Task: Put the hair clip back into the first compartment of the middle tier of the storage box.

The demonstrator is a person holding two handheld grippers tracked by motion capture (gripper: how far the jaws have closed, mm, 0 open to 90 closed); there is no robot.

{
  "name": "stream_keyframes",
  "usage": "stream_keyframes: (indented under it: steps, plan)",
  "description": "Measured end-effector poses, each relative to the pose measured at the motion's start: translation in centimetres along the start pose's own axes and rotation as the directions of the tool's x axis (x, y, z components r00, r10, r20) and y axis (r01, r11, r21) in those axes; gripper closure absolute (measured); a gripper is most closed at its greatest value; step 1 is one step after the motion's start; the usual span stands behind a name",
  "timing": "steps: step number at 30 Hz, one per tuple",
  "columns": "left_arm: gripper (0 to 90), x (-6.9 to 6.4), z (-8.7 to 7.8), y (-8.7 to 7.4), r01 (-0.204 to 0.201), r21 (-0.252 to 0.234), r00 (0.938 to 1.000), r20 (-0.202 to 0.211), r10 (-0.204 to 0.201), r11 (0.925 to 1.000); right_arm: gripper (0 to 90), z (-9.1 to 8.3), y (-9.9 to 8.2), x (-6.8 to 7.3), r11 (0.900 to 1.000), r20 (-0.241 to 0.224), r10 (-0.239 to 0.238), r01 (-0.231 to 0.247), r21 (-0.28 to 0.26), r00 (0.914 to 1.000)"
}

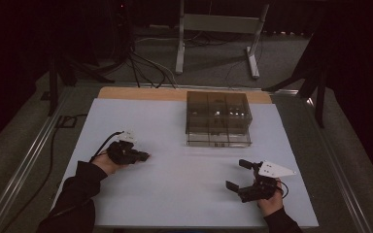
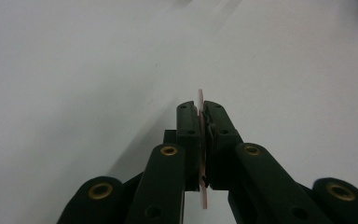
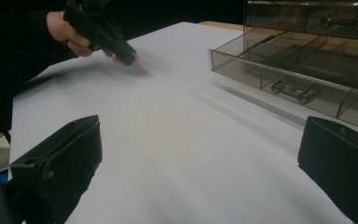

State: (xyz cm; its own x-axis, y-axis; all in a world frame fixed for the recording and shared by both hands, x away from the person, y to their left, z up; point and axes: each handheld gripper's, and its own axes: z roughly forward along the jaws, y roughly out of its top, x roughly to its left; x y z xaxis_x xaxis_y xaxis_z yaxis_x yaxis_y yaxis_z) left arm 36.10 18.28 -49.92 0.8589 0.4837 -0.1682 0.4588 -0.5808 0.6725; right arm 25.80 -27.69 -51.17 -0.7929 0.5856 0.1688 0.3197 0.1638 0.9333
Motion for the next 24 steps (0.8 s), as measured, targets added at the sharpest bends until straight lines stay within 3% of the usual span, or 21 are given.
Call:
stream_keyframes:
  steps: [24]
  plan:
    - [87.4, -1.5, -0.3, 3.9, -0.052, -0.012, 0.9978, 0.041, 0.053, 0.9986, 0.0, -0.1, 0.0, 0.1, 1.0000, 0.004, -0.003, 0.003, 0.002, 1.0000]
